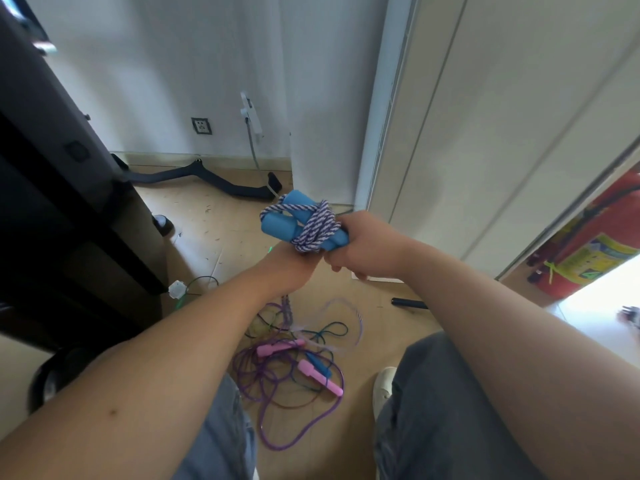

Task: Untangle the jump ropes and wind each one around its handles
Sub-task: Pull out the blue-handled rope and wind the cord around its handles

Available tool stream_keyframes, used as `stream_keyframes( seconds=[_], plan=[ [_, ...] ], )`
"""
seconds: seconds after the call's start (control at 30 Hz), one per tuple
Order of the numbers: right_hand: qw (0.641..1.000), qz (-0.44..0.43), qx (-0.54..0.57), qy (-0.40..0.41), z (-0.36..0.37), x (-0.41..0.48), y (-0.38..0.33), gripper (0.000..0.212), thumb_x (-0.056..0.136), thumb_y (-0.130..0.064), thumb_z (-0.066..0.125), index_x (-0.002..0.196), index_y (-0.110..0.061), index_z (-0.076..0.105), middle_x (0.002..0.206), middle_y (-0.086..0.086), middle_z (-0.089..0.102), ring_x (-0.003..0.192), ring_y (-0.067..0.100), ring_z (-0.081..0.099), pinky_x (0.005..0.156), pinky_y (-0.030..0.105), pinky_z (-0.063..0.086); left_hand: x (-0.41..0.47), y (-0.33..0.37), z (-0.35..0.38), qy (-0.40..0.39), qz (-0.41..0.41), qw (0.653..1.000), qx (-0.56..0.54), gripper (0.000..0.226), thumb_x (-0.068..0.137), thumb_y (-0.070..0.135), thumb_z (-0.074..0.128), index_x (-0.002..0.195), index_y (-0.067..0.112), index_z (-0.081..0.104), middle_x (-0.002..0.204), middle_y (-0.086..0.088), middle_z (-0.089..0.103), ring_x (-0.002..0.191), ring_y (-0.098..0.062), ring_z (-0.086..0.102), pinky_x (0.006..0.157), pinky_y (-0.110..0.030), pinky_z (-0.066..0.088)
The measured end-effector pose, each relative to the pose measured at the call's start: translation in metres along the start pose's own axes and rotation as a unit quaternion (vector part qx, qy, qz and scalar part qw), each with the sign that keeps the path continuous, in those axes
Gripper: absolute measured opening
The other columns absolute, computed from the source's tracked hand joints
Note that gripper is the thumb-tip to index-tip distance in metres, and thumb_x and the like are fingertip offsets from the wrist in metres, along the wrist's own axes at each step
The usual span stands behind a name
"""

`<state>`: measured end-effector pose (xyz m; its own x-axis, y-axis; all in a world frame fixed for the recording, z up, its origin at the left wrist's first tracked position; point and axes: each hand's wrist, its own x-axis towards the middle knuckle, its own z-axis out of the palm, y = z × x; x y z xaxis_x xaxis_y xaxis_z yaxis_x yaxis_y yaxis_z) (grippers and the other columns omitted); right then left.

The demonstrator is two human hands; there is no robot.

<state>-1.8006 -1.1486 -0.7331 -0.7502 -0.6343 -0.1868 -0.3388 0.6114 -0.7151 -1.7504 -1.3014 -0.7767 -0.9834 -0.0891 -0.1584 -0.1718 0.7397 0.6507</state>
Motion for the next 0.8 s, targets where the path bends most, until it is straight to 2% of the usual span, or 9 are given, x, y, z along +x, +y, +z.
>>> stream_keyframes(
  seconds=[0.1, 0.2, 0.3, 0.4, 0.53, 0.6, 0.67, 0.73, 0.8],
  plan=[
    [1.0, 0.0, -0.017, 0.01, 0.0, 0.0, -0.003, 0.017, 0.08, -0.008, 0.065, 0.096, -0.015, 0.063, 0.075, 0.003, 0.071, 0.049, 0.02, 0.063, 0.047, 0.026, 0.051, 0.005, -0.007, -0.004, 0.018, 0.006, 0.998, 0.068, 0.017, 0.103, 0.011, 0.036, 0.088, 0.016, 0.042, 0.08, -0.001, 0.046, 0.068, -0.017, 0.041, 0.056, -0.027, 0.029],
    [0.999, -0.02, 0.016, 0.022, 0.004, -0.001, -0.005, 0.023, 0.081, -0.008, 0.067, 0.102, -0.018, 0.062, 0.078, 0.003, 0.07, 0.05, 0.016, 0.06, 0.046, 0.026, 0.051, 0.005, -0.015, -0.004, 0.007, -0.003, 0.999, 0.051, 0.029, 0.104, 0.018, 0.034, 0.078, 0.024, 0.044, 0.075, 0.004, 0.049, 0.067, -0.016, 0.046, 0.056, -0.029, 0.03],
    [0.992, -0.038, 0.066, 0.102, 0.005, 0.002, -0.003, 0.05, 0.078, -0.01, 0.07, 0.124, -0.023, 0.057, 0.089, -0.006, 0.069, 0.063, 0.007, 0.065, 0.053, 0.021, 0.051, 0.003, -0.02, 0.001, -0.016, 0.001, 0.999, 0.047, 0.037, 0.106, 0.034, 0.03, 0.08, 0.023, 0.052, 0.079, 0.003, 0.057, 0.075, -0.018, 0.054, 0.063, -0.031, 0.036],
    [0.979, -0.015, 0.077, 0.189, -0.002, 0.01, 0.008, 0.053, 0.077, -0.014, 0.068, 0.128, -0.025, 0.057, 0.092, -0.008, 0.069, 0.07, 0.008, 0.063, 0.061, 0.026, 0.049, 0.004, -0.02, -0.001, -0.015, 0.012, 0.999, 0.038, 0.041, 0.106, 0.04, 0.03, 0.075, 0.022, 0.05, 0.071, 0.001, 0.055, 0.067, -0.016, 0.051, 0.06, -0.03, 0.036],
    [0.966, 0.08, -0.083, 0.233, -0.014, 0.02, 0.032, 0.032, 0.085, -0.018, 0.061, 0.117, -0.016, 0.059, 0.094, 0.001, 0.06, 0.082, 0.023, 0.056, 0.07, 0.029, 0.043, -0.004, -0.011, -0.004, -0.024, 0.069, 0.997, 0.034, 0.036, 0.106, 0.04, 0.034, 0.077, 0.027, 0.052, 0.072, 0.005, 0.054, 0.067, -0.012, 0.051, 0.059, -0.029, 0.035],
    [0.953, 0.126, -0.184, 0.206, -0.014, 0.023, 0.041, 0.022, 0.087, -0.017, 0.058, 0.109, -0.012, 0.06, 0.095, 0.005, 0.061, 0.081, 0.026, 0.056, 0.068, 0.033, 0.047, -0.01, -0.004, -0.008, -0.033, 0.103, 0.993, 0.049, 0.035, 0.105, 0.042, 0.036, 0.077, 0.029, 0.053, 0.071, 0.005, 0.056, 0.065, -0.014, 0.052, 0.059, -0.03, 0.038],
    [0.933, 0.159, -0.283, 0.157, -0.008, 0.02, 0.045, 0.021, 0.091, -0.016, 0.056, 0.11, -0.012, 0.063, 0.099, 0.006, 0.063, 0.086, 0.028, 0.062, 0.068, 0.034, 0.05, -0.015, 0.001, -0.014, -0.041, 0.155, 0.981, 0.106, 0.038, 0.104, 0.045, 0.039, 0.076, 0.024, 0.054, 0.068, 0.003, 0.056, 0.061, -0.017, 0.054, 0.057, -0.033, 0.042],
    [0.901, 0.154, -0.389, 0.113, -0.001, 0.015, 0.043, 0.022, 0.093, -0.014, 0.055, 0.112, -0.015, 0.066, 0.106, 0.005, 0.066, 0.096, 0.029, 0.066, 0.069, 0.034, 0.047, -0.02, 0.003, -0.019, -0.03, 0.205, 0.966, 0.157, 0.041, 0.102, 0.048, 0.042, 0.073, 0.022, 0.054, 0.063, 0.003, 0.055, 0.058, -0.016, 0.054, 0.054, -0.031, 0.04],
    [0.876, 0.102, -0.465, 0.076, 0.006, 0.012, 0.04, 0.023, 0.093, -0.012, 0.053, 0.11, -0.017, 0.067, 0.106, 0.005, 0.068, 0.097, 0.031, 0.068, 0.069, 0.035, 0.046, -0.021, 0.003, -0.025, 0.002, 0.239, 0.957, 0.166, 0.044, 0.1, 0.052, 0.043, 0.072, 0.021, 0.056, 0.061, 0.004, 0.055, 0.056, -0.013, 0.053, 0.052, -0.03, 0.038]
  ],
)
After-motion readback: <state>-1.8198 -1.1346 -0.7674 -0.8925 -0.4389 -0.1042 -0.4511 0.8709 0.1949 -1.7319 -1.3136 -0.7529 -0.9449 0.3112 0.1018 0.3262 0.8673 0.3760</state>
